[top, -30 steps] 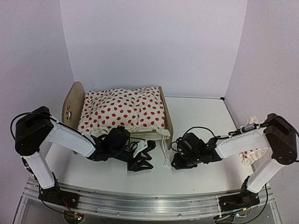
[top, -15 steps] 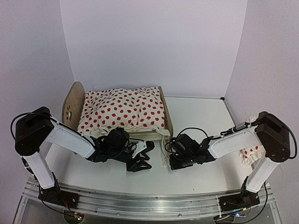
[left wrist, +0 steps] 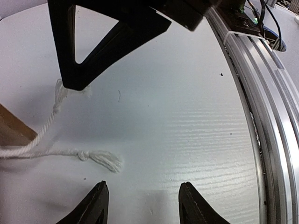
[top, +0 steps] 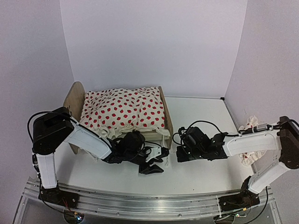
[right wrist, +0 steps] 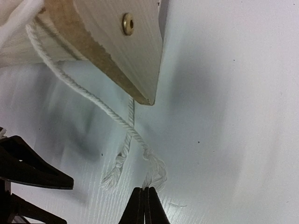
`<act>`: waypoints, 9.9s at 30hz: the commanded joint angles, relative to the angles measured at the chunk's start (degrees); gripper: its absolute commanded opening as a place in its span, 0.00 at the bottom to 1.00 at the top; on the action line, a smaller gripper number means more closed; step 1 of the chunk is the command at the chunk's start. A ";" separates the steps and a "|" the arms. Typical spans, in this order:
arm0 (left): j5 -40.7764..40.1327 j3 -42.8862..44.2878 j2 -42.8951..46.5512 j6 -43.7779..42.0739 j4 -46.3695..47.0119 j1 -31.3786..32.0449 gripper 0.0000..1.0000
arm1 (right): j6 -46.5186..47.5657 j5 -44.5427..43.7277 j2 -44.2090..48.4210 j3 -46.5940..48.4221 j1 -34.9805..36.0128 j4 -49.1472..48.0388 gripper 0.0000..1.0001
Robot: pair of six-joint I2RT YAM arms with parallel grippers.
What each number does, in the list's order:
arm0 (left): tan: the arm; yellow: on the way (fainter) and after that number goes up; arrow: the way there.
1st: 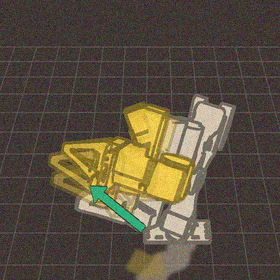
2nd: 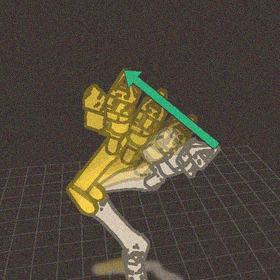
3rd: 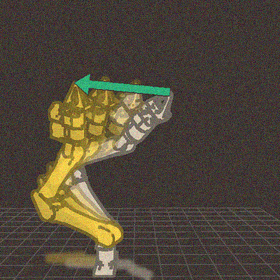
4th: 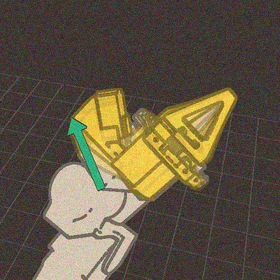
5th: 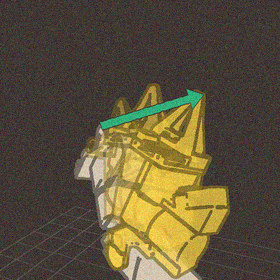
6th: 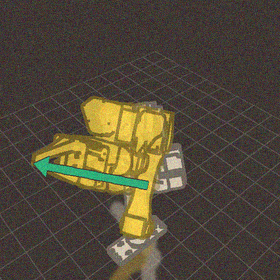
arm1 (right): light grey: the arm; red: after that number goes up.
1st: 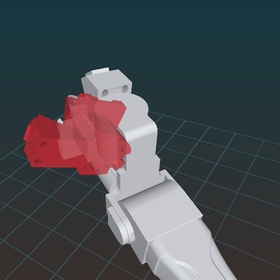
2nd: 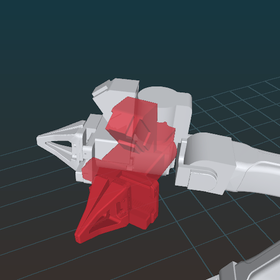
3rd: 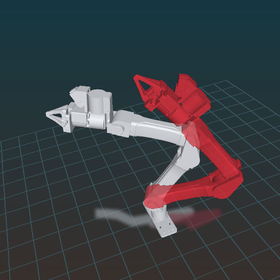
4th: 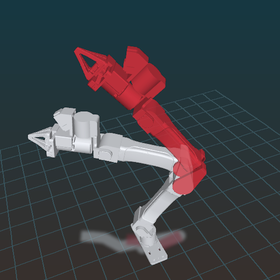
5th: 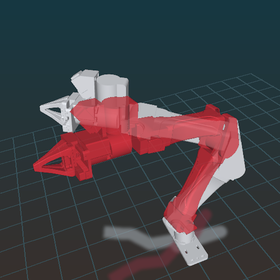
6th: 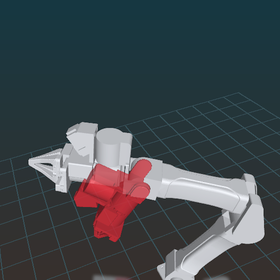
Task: Set up the pet bed
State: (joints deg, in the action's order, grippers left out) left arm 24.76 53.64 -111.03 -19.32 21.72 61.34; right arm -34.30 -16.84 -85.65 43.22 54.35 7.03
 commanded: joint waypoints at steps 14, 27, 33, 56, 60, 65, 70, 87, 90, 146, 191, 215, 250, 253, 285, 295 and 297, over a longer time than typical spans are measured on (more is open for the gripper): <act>-18.71 20.15 -7.92 30.56 -25.61 5.01 0.43 | 0.29 -5.34 10.11 -8.36 -1.65 -3.34 0.00; -28.40 22.74 -13.23 31.31 -26.62 5.06 0.24 | 0.12 -4.86 12.44 -10.56 -1.67 -5.25 0.00; -28.15 22.25 -11.39 31.90 -31.29 4.80 0.00 | 1.47 -1.59 12.94 -11.63 -1.63 -5.66 0.00; 0.27 16.27 8.41 26.41 -34.48 -7.47 0.00 | 3.06 24.82 -10.15 -4.22 2.47 -27.13 0.02; -0.27 15.02 8.46 27.98 -32.34 -7.63 0.00 | 1.19 21.38 -8.74 -5.41 2.45 -27.29 0.22; -1.17 14.18 8.60 29.97 -31.21 -8.90 0.00 | 3.74 10.79 0.92 -10.09 2.49 -26.87 0.29; -0.39 14.42 8.86 30.13 -30.12 -9.13 0.00 | 7.20 -0.15 1.60 -7.95 2.49 -29.09 0.26; 7.37 16.57 9.12 32.60 -30.88 -9.04 0.00 | 48.04 12.28 -7.76 -13.68 3.55 -58.60 0.44; 7.62 16.53 9.16 32.61 -31.20 -9.01 0.00 | 53.67 11.44 -10.50 -12.06 3.62 -61.36 0.44; -26.95 16.79 -2.71 52.97 -10.64 -2.76 0.52 | 14.53 -3.41 -12.62 -21.62 3.57 -72.07 0.00; -25.40 16.21 3.37 53.51 -21.95 -3.12 0.00 | 9.23 2.57 -15.53 -9.97 -1.24 -57.41 0.00; -17.93 13.43 7.88 45.62 -23.09 -4.36 0.00 | 15.39 14.86 -19.09 2.79 -7.64 -42.13 0.00; 0.67 4.72 23.20 10.33 -38.21 -9.23 0.48 | 27.32 21.27 -29.31 4.38 -5.81 -63.40 0.00; -9.86 3.99 23.55 1.84 -34.76 -10.22 0.39 | 27.68 21.85 -29.18 4.01 -5.85 -63.88 0.00; -14.18 -3.61 11.59 -64.81 4.53 -10.45 0.38 | 30.64 25.07 -26.67 1.98 -5.87 -65.49 0.00; -15.41 -1.77 8.40 -65.38 7.96 -10.52 0.31 | 31.09 26.23 -25.71 1.31 -5.88 -65.83 0.00; -15.94 -1.59 8.10 -64.94 8.57 -10.47 0.28 | 31.21 26.45 -25.66 1.40 -5.86 -65.89 0.00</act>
State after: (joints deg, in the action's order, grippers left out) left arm 9.66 49.39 -101.82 -84.25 26.05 51.03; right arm -4.00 7.99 -113.97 44.80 48.77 -56.53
